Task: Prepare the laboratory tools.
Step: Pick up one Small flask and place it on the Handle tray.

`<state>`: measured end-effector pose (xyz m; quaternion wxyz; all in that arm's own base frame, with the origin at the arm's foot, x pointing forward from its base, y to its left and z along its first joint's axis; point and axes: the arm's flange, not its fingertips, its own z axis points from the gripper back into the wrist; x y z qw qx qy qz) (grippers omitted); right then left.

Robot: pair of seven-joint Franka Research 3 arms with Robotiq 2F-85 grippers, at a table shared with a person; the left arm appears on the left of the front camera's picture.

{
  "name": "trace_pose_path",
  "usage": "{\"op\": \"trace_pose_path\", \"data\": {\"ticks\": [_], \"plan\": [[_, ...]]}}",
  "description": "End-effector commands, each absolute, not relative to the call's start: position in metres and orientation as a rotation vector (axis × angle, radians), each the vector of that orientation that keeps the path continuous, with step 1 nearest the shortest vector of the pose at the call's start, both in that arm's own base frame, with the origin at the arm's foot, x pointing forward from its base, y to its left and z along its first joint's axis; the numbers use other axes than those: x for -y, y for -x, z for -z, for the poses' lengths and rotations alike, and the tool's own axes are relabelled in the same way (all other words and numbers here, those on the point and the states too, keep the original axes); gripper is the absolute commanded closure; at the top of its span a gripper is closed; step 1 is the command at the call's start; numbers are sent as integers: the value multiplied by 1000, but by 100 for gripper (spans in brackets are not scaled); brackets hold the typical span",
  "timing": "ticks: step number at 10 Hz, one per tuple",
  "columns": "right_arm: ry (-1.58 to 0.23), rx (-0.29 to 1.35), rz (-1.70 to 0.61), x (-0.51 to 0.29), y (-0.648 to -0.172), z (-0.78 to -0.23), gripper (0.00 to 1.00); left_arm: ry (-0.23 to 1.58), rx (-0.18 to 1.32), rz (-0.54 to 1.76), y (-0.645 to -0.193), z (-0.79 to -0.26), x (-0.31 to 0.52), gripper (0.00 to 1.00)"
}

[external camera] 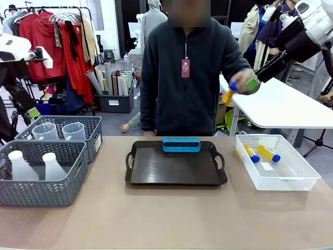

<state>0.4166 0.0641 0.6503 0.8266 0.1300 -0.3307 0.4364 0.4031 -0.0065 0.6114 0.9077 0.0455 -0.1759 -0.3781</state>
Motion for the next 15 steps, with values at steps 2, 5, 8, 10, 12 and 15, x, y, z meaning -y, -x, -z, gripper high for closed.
{"op": "trace_pose_path", "data": {"ticks": [2,5,8,10,12,15], "plan": [[-288,706,-932,-64,-415,-652,0,-124,355,791,-403,-614,7,0],[-288,706,-932,-64,-415,-652,0,-106,360,793,-403,-612,9,0],[-288,706,-932,-64,-415,-652,0,-108,292,679,-428,-574,-26,0],[-288,706,-932,-64,-415,-652,0,-113,278,542,-433,-539,-47,0],[-288,706,-932,-64,-415,-652,0,-122,215,408,-436,-514,-65,0],[-288,706,-932,-64,-415,-652,0,-85,159,292,-448,-485,-84,0]]}}
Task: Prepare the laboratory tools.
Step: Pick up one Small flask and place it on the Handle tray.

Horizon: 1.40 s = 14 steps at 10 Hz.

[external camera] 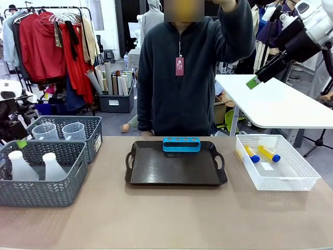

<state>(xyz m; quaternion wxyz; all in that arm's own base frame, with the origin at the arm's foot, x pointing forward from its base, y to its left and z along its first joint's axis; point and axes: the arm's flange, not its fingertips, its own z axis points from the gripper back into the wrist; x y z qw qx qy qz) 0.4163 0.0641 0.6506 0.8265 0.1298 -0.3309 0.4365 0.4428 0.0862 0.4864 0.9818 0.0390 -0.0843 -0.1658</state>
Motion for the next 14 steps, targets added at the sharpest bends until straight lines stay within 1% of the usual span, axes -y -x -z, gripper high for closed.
{"op": "trace_pose_path", "data": {"ticks": [1,5,11,14], "plan": [[-288,706,-932,-64,-415,-652,0,-76,137,259,-454,-476,-88,0],[-288,706,-932,-64,-415,-652,0,-50,77,154,-471,-441,-87,0],[-288,706,-932,-64,-415,-652,0,-59,77,98,-458,-427,-93,0],[-288,706,-932,-64,-415,-652,0,-67,78,102,-455,-428,-93,60]]}}
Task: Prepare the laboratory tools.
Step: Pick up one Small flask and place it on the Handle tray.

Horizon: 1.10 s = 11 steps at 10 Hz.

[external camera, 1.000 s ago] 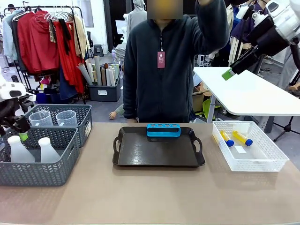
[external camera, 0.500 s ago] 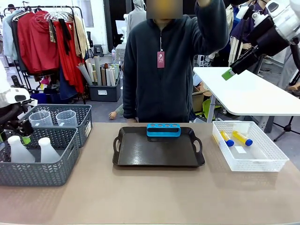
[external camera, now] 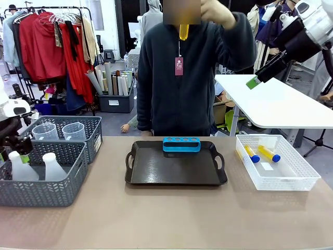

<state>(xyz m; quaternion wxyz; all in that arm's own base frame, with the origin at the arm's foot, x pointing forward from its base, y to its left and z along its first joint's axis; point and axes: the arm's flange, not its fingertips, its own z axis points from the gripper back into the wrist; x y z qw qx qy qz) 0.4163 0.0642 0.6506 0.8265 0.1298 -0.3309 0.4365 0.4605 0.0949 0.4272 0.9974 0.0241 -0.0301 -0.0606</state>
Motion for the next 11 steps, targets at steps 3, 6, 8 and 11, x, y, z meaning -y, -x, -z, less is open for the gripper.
{"op": "trace_pose_path", "data": {"ticks": [3,6,8,11], "plan": [[-288,706,-932,-64,-415,-652,0,-64,84,104,-456,-427,-92,100],[-288,706,-932,-64,-415,-652,0,-73,85,99,-453,-431,-92,100],[-288,706,-932,-64,-415,-652,0,-89,107,102,-453,-438,-92,100],[-288,706,-932,-64,-415,-652,0,-61,145,131,-454,-477,-91,100]]}}
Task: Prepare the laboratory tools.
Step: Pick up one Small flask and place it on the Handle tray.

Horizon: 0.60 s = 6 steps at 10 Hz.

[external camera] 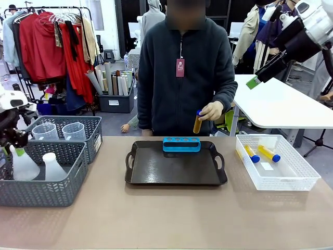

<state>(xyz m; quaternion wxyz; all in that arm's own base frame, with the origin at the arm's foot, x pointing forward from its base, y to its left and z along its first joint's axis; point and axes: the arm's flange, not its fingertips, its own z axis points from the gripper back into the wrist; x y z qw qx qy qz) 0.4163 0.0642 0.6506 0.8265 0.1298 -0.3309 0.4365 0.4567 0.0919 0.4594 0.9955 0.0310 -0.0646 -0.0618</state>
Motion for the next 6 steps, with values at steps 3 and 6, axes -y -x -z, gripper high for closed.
{"op": "trace_pose_path", "data": {"ticks": [3,6], "plan": [[-288,706,-932,-64,-415,-652,0,-67,192,194,-458,-584,-82,100],[-288,706,-932,-64,-415,-652,0,-37,309,336,-455,-699,-61,100]]}}
